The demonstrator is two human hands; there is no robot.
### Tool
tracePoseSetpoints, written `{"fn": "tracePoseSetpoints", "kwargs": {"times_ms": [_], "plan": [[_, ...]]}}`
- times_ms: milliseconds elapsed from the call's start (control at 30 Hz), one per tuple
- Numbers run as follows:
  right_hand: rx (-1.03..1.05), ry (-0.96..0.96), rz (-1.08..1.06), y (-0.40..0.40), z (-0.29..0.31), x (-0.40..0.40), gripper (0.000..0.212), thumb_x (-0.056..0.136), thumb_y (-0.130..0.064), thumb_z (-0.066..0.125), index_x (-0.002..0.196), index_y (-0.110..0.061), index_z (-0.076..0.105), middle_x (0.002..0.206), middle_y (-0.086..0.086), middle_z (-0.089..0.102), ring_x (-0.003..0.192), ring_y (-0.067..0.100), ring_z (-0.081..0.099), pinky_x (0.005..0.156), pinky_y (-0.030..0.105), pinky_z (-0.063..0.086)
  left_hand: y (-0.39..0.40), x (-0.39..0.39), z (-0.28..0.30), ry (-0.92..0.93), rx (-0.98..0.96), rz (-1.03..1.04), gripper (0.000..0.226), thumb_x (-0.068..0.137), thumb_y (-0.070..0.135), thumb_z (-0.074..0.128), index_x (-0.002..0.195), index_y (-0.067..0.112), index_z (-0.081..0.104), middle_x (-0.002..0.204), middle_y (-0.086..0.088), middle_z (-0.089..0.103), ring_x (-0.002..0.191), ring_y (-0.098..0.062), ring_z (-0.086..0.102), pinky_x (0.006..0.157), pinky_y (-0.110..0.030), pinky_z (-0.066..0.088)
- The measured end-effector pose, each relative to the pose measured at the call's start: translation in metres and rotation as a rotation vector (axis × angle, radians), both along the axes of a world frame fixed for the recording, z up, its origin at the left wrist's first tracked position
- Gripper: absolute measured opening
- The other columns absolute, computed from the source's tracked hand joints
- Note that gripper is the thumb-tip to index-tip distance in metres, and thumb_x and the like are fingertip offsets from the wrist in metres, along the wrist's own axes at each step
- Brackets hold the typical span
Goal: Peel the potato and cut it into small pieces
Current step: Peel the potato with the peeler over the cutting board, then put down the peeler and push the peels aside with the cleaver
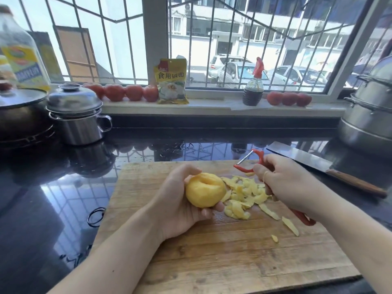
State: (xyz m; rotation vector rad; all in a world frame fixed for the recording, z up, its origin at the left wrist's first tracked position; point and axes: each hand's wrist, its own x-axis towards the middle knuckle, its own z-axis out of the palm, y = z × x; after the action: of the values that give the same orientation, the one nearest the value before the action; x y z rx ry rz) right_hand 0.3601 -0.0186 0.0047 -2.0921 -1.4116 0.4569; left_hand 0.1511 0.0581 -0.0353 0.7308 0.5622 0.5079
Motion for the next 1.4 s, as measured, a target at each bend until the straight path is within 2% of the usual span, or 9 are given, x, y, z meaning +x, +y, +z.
{"fn": "tracePoseSetpoints", "kwargs": {"times_ms": [167, 333, 533, 700, 833, 967, 1100, 1300, 1400], "plan": [[0.029, -0.084, 0.087, -0.007, 0.002, 0.0, 0.008, 0.095, -0.031, 0.068, 0.092, -0.026, 0.063, 0.082, -0.004, 0.067, 0.072, 0.013, 0.06, 0.061, 0.027, 0.046, 0.004, -0.003, -0.003, -0.041, 0.023, 0.033, 0.034, 0.092, 0.009, 0.057, 0.123, -0.004, 0.055, 0.108, -0.033, 0.066, 0.087, -0.046, 0.071, 0.054, -0.035, 0.06], [0.001, -0.246, 0.139, -0.009, -0.002, 0.012, 0.02, 0.101, -0.024, 0.057, 0.083, -0.016, 0.062, 0.075, -0.003, 0.06, 0.058, 0.006, 0.046, 0.054, 0.019, 0.037, 0.008, -0.009, -0.003, 0.003, 0.068, 0.123, 0.033, 0.099, 0.009, 0.057, 0.132, 0.008, 0.062, 0.091, -0.024, 0.075, 0.075, -0.036, 0.071, 0.046, -0.026, 0.056], [0.005, -0.413, 0.13, -0.014, -0.016, 0.029, 0.015, 0.103, -0.032, 0.052, 0.088, -0.033, 0.053, 0.083, -0.017, 0.05, 0.077, -0.002, 0.048, 0.064, 0.02, 0.034, 0.006, -0.004, -0.005, 0.115, 0.255, 0.259, 0.034, 0.098, 0.0, 0.054, 0.129, 0.01, 0.046, 0.088, -0.022, 0.075, 0.072, -0.035, 0.074, 0.048, -0.031, 0.055], [0.228, -0.405, -0.065, -0.022, -0.028, 0.038, 0.016, 0.096, -0.034, 0.065, 0.105, -0.02, 0.062, 0.086, -0.01, 0.056, 0.083, 0.02, 0.056, 0.071, 0.036, 0.042, 0.005, -0.002, -0.009, 0.238, 0.534, 0.336, 0.038, 0.095, 0.0, 0.066, 0.123, 0.024, 0.061, 0.119, -0.017, 0.066, 0.085, -0.04, 0.077, 0.058, -0.038, 0.054], [0.323, -0.479, -0.091, -0.034, -0.031, 0.033, 0.017, 0.092, -0.031, 0.071, 0.102, -0.02, 0.062, 0.086, -0.011, 0.052, 0.079, 0.016, 0.05, 0.068, 0.033, 0.035, 0.005, 0.0, -0.013, 0.33, 0.631, 0.349, 0.049, 0.094, 0.004, 0.061, 0.126, 0.042, 0.065, 0.12, -0.015, 0.063, 0.069, -0.028, 0.071, 0.054, -0.033, 0.05], [0.405, -0.622, -0.126, -0.051, -0.025, 0.037, 0.021, 0.09, -0.035, 0.07, 0.093, -0.021, 0.055, 0.077, -0.009, 0.055, 0.067, 0.025, 0.055, 0.058, 0.033, 0.034, 0.006, 0.001, -0.015, 0.409, 0.675, 0.414, 0.035, 0.095, 0.007, 0.061, 0.122, 0.027, 0.051, 0.116, -0.017, 0.058, 0.059, -0.026, 0.065, 0.048, -0.034, 0.047], [-0.011, -0.863, -0.148, -0.074, -0.038, 0.05, 0.022, 0.097, -0.045, 0.056, 0.112, -0.028, 0.055, 0.09, -0.003, 0.058, 0.082, 0.034, 0.066, 0.064, 0.04, 0.053, 0.01, -0.001, -0.018, 0.465, 0.735, 0.431, 0.022, 0.096, 0.009, 0.06, 0.113, 0.022, 0.058, 0.108, -0.023, 0.064, 0.061, -0.032, 0.066, 0.046, -0.034, 0.047], [-0.215, -0.622, -0.179, -0.073, -0.029, 0.064, 0.025, 0.095, -0.054, 0.057, 0.089, -0.03, 0.06, 0.089, -0.008, 0.059, 0.087, 0.027, 0.062, 0.072, 0.036, 0.048, 0.008, -0.003, -0.014, 0.45, 0.721, 0.56, 0.022, 0.091, 0.016, 0.058, 0.105, 0.029, 0.068, 0.097, -0.016, 0.067, 0.051, -0.028, 0.065, 0.055, -0.044, 0.055], [-0.293, -0.53, -0.168, -0.05, -0.01, 0.071, 0.03, 0.095, -0.047, 0.059, 0.081, -0.021, 0.062, 0.079, -0.006, 0.057, 0.079, 0.019, 0.055, 0.064, 0.033, 0.036, 0.01, -0.005, -0.014, 0.418, 0.695, 0.619, 0.023, 0.09, 0.015, 0.057, 0.105, 0.029, 0.068, 0.101, -0.02, 0.067, 0.049, -0.026, 0.063, 0.049, -0.037, 0.049]]}}
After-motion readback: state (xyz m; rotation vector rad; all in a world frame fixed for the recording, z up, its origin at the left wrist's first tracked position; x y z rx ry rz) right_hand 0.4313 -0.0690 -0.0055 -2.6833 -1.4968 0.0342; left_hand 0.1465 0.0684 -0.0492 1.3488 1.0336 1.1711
